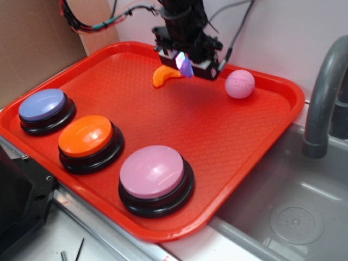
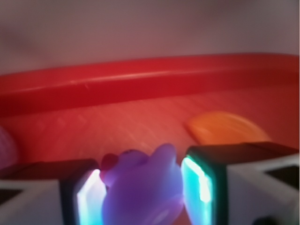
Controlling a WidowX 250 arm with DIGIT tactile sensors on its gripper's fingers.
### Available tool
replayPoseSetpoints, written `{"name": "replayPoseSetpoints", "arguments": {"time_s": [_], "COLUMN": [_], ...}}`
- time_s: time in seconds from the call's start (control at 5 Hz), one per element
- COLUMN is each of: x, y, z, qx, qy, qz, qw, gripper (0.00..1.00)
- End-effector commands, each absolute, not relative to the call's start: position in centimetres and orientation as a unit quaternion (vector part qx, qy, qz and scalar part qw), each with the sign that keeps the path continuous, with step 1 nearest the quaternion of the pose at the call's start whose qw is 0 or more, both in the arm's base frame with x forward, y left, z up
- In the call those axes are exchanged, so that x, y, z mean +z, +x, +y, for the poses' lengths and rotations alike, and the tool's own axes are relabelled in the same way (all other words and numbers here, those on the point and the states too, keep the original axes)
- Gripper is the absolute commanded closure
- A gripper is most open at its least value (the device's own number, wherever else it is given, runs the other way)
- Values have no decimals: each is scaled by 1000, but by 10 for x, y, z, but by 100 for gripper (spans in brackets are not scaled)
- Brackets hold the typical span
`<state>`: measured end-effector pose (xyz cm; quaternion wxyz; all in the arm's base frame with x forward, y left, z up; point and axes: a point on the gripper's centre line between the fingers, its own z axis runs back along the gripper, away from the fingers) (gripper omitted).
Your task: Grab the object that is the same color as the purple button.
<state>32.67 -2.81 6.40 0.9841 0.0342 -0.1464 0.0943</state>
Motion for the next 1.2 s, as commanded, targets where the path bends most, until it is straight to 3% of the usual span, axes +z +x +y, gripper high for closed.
{"name": "replayPoseSetpoints", "arguments": {"time_s": [0.0,0.4,0.6,1.0], "x": [134,178,187,190], "y": [285,224,206,202], "z": [-26,-24,-19,-15], "qx": [148,126,145,162], "qy": [11,-17,-24,-32], "qz": [-91,-102,-117,-132], "qw": [985,987,982,977], "gripper": [100,100,100,100]}}
